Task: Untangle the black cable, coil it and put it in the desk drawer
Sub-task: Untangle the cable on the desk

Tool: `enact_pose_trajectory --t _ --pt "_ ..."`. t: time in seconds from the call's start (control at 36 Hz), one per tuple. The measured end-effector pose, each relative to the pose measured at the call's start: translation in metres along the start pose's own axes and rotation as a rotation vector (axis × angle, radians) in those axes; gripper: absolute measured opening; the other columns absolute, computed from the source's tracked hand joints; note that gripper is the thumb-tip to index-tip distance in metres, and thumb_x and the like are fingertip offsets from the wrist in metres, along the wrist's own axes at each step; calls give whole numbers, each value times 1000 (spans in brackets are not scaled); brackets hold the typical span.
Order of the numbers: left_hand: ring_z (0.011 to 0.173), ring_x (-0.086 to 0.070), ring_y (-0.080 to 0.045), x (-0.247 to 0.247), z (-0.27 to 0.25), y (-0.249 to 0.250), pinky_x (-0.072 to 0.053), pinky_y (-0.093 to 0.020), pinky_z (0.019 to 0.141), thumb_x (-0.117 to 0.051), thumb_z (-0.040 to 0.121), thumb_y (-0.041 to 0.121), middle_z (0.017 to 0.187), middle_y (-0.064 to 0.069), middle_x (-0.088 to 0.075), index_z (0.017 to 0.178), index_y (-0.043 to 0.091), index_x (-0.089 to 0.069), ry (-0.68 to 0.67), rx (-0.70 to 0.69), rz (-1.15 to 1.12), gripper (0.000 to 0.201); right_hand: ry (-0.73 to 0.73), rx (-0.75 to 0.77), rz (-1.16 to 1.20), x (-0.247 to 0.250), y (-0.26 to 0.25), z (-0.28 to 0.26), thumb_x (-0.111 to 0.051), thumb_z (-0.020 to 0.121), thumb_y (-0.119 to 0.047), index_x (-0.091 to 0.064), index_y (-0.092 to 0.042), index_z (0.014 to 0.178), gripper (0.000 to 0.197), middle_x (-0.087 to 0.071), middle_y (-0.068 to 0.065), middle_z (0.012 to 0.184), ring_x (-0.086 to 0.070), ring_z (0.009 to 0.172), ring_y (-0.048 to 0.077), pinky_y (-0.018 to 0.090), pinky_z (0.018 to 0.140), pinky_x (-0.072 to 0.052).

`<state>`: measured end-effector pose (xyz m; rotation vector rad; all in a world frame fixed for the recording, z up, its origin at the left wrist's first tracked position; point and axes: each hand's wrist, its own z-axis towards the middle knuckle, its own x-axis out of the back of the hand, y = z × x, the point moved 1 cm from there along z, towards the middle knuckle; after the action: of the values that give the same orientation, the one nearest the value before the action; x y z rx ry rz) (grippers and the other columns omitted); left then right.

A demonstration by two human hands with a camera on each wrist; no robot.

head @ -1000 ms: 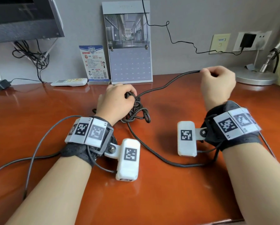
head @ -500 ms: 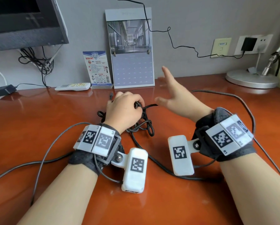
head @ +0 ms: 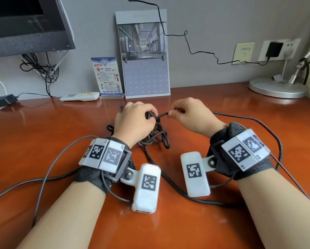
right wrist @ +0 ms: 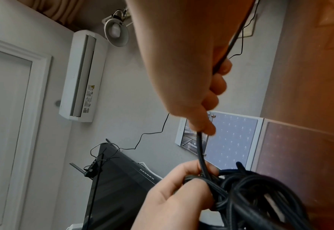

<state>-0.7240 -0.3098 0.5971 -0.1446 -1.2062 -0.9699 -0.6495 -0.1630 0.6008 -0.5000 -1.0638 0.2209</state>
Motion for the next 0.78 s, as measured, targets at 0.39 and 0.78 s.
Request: enact_pose_trajectory --t 0.39,0.78 --pt "110 -42 -15 4 3 -8 -27 -30 75 -47 88 18 97 15 -53 89 36 -62 52 57 -40 23 649 -424 -74 53 48 -4 -50 89 -23 -69 -10 99 26 -67 21 101 -57 99 41 40 86 -45" --pt "116 -39 -15 -2 2 -5 -31 -36 90 -47 89 18 114 14 -54 85 38 -56 -14 21 27 22 278 -247 -1 37 34 3 -58 82 -15 -65 -21 120 39 -54 15 125 -45 122 33 39 107 -33"
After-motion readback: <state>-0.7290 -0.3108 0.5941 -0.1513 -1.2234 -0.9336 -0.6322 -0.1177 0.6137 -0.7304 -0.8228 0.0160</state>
